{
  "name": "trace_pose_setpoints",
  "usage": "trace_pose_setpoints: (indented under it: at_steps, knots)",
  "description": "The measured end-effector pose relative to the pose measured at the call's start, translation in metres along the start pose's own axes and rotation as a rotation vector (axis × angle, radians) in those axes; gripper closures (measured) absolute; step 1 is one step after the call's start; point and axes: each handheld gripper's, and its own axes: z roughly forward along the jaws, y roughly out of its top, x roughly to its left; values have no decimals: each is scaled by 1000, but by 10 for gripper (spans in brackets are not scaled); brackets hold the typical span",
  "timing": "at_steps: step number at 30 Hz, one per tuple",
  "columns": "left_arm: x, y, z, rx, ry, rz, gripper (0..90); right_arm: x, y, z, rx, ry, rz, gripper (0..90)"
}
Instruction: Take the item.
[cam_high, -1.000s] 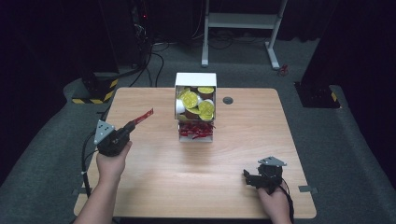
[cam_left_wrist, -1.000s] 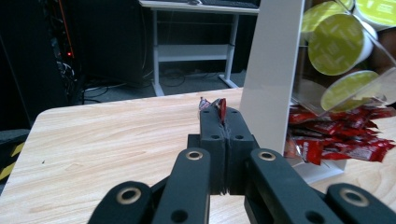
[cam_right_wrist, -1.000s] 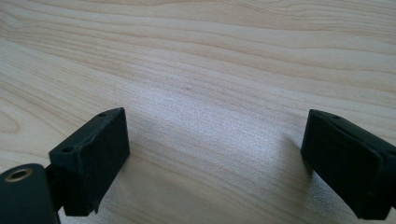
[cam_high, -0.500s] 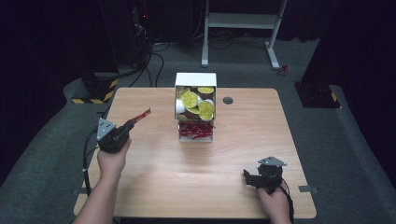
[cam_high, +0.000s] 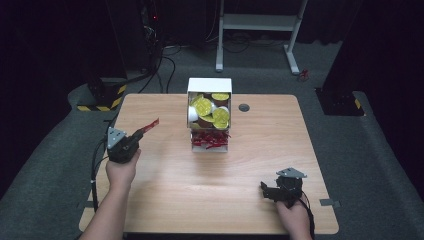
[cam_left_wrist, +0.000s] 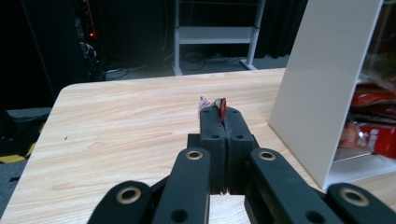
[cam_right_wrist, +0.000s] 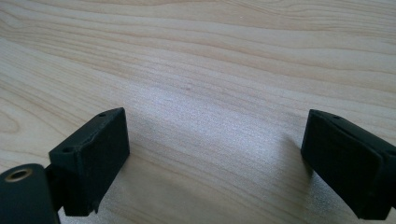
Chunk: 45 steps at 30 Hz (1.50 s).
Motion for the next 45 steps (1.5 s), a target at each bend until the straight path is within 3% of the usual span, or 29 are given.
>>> trace_pose_setpoints:
  at_steps: [11,14,29,45]
  knots:
    - [4,-18,13,54,23,4,886,0,0,0,3,2,-2,77]
    - [2,-23,17,72,10,-5,886,0,0,0,3,2,-2,77]
    - [-22,-41,37,180,-80,31,880,0,0,0,3,2,-2,77]
    - [-34,-54,62,330,-81,30,864,1,-1,-1,4,8,-4,77]
